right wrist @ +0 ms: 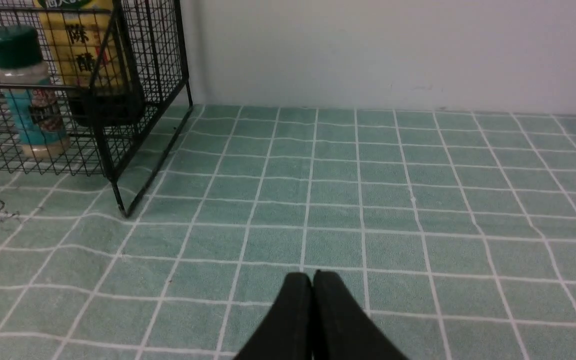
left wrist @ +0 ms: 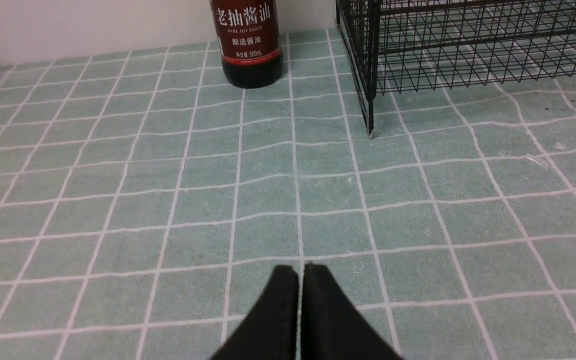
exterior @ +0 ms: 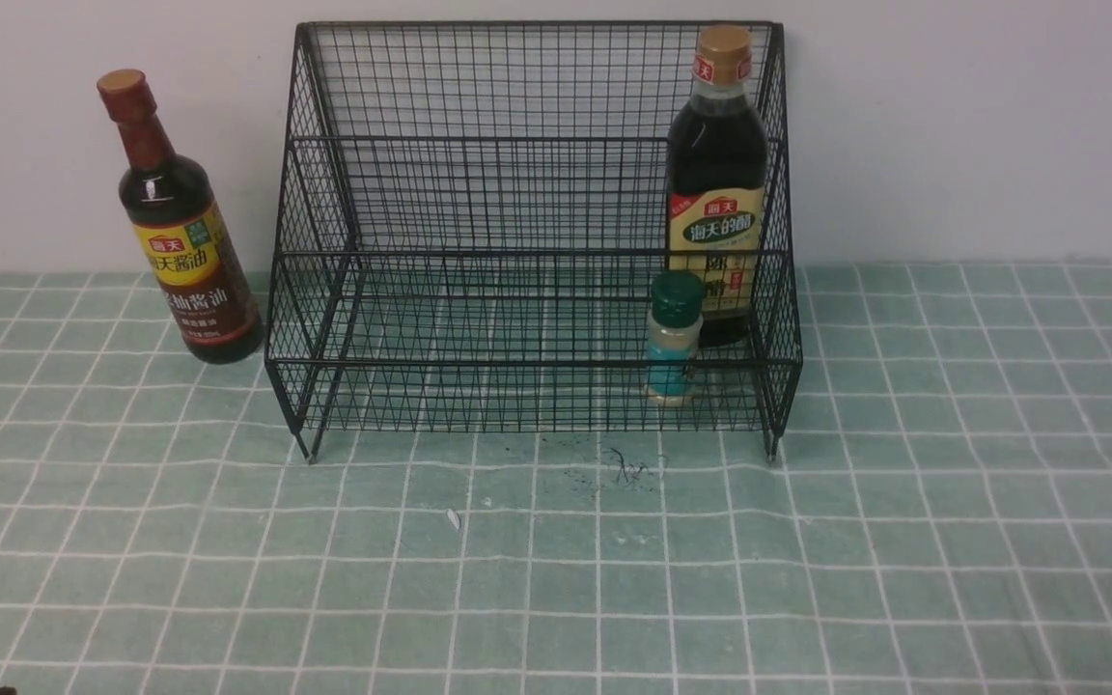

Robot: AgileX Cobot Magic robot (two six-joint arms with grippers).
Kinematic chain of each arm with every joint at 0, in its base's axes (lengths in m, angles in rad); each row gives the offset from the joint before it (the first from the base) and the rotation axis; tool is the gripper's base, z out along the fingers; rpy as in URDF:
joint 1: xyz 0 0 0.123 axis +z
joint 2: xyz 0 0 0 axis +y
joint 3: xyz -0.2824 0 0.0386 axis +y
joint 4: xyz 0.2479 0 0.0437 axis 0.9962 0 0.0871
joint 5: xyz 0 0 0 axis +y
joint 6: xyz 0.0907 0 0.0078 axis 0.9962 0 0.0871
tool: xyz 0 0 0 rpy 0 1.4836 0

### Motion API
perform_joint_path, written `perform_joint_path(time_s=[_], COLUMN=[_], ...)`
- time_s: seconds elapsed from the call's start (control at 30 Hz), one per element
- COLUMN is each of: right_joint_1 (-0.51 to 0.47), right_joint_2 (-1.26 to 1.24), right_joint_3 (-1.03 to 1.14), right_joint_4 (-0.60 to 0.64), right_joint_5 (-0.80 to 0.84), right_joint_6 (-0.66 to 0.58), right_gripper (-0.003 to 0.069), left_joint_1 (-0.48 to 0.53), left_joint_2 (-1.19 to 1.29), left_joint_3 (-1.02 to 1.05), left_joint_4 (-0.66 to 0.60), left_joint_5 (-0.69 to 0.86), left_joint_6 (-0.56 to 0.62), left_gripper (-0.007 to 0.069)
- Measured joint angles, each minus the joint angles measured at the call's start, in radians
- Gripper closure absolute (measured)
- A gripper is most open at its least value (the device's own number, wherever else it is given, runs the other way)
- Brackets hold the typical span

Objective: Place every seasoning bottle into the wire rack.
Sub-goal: Use the left arm to grab the condiment bottle closest to it

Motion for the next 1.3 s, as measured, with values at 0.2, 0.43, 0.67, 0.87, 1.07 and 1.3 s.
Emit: perform_joint_path(time_s=[0.2,0.43,0.67,0.87,1.07,1.3], right_joint_1=[0.000,-0.025,-0.043,-0.044,-0.044,-0.044], right_joint_2=[-0.004,-0.011,-0.011,-0.011,-0.011,-0.011], right_joint_3=[0.000,-0.001,-0.001,-0.001,-0.001,-0.001], right_joint_4=[0.004,0.104,0.214,0.220,0.226,0.226], right_joint_5=[0.001,0.001,0.001,0.001,0.001,0.001], right_joint_6=[0.000,-0.049,-0.214,-0.226,-0.226,-0.226], right_gripper=[0.0673,0.0673,0.0673,0.0673,0.0673,0.0673], left_joint_1=[0.000,0.000,0.000,0.000,0.000,0.000], left_joint_2=[0.000,0.000,0.000,0.000,0.000,0.000], left_joint_3=[0.000,0.000,0.000,0.000,0.000,0.000], left_joint_4=[0.000,0.000,0.000,0.000,0.000,0.000], left_joint_5=[0.000,0.000,0.000,0.000,0.000,0.000], left_joint_6=[0.000,0.000,0.000,0.000,0.000,0.000], left_gripper=[0.0631,0.0631,0.0631,0.0631,0.0631,0.0631])
